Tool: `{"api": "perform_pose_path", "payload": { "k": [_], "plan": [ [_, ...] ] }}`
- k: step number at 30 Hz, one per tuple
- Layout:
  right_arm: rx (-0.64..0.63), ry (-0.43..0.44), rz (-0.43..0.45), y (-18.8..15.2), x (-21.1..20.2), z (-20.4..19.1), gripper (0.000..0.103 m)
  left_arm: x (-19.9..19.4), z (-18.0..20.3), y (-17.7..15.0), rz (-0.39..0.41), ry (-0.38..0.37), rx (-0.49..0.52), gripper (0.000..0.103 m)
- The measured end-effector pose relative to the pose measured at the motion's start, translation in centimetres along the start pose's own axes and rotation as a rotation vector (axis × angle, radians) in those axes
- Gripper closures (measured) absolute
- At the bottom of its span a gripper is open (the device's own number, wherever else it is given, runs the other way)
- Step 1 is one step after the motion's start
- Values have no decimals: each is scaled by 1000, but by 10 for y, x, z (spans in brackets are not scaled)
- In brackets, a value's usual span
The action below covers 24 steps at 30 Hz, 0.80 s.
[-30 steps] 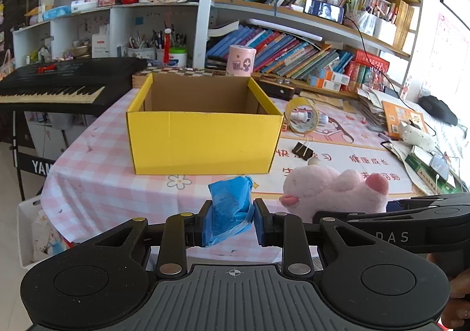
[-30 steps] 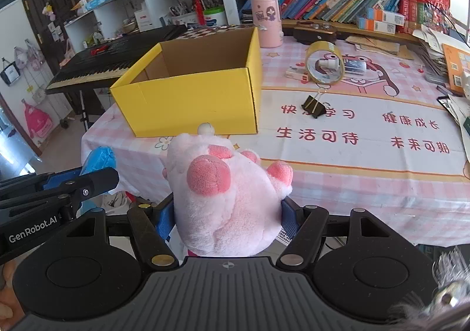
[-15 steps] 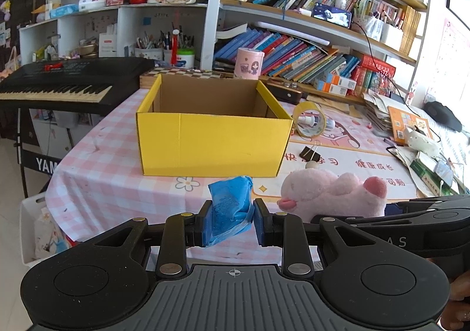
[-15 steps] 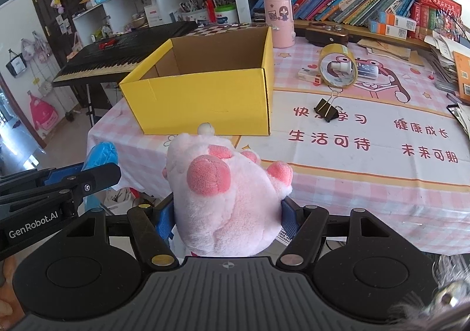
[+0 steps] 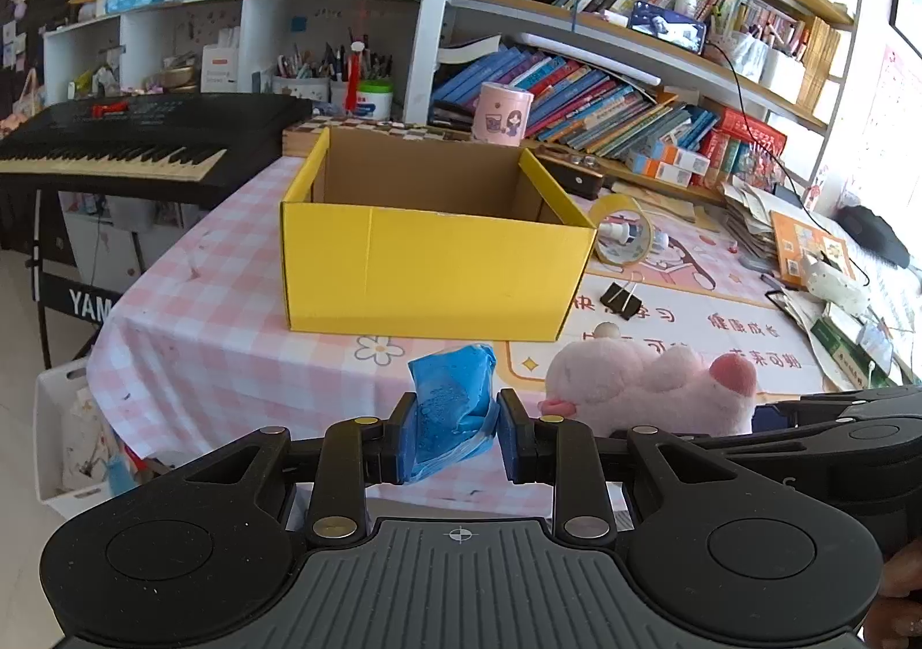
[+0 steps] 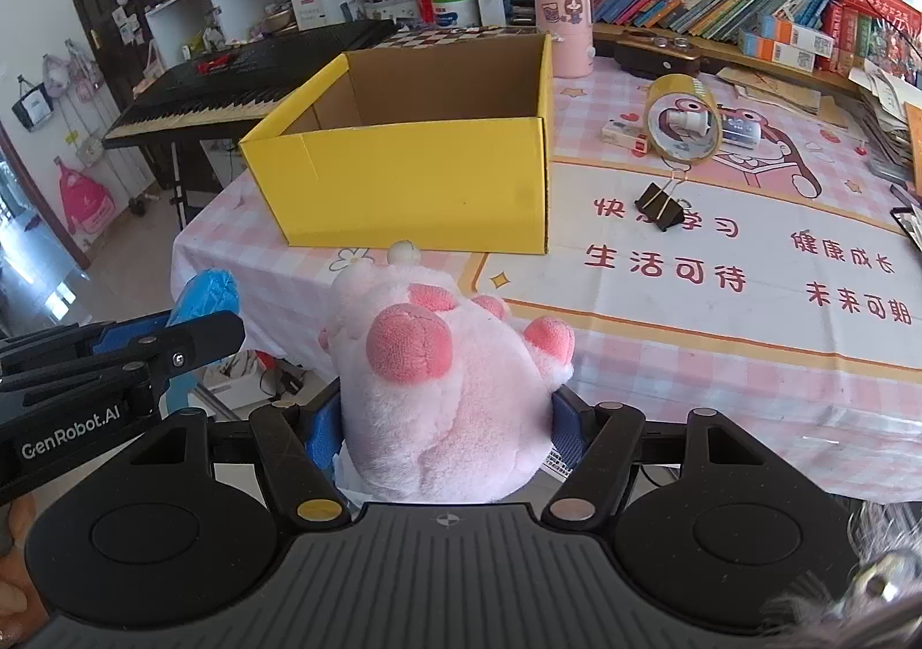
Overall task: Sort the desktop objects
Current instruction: 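Carry the bag with the left gripper and the pig with the right into the yellow box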
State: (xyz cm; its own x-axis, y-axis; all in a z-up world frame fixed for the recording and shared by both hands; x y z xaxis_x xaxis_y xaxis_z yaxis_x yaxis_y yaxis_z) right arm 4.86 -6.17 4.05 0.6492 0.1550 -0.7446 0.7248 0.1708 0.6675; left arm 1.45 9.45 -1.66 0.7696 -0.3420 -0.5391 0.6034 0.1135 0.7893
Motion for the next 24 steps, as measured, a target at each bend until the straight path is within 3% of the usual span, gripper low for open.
{"api": "perform_pose_path", "payload": {
  "k": [9,19,24],
  "plan": [
    [-18,-1,91,31,-1,7,36,6,-4,25,55,13,10,76],
    [-36,50,237,121,17,15,36,31,-17,84,148,93,39,76],
    [-67,70,258,160,45,15,36,55,-26,114,177,140,45,76]
  ]
}}
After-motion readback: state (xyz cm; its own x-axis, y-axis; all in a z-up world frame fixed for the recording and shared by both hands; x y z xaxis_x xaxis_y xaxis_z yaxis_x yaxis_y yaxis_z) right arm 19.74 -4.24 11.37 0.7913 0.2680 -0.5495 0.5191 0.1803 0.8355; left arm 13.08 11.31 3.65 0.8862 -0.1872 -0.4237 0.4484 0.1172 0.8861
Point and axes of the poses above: each gripper's, at about its wrist camera, not at the fingertips, and x roughly the way its jaws point, z to its right, y to its top, the point moved 4 cm from there along x, roughly the way its jaws point, and after that the axes turned 13 degrees about -y, right-handed, at the moved point
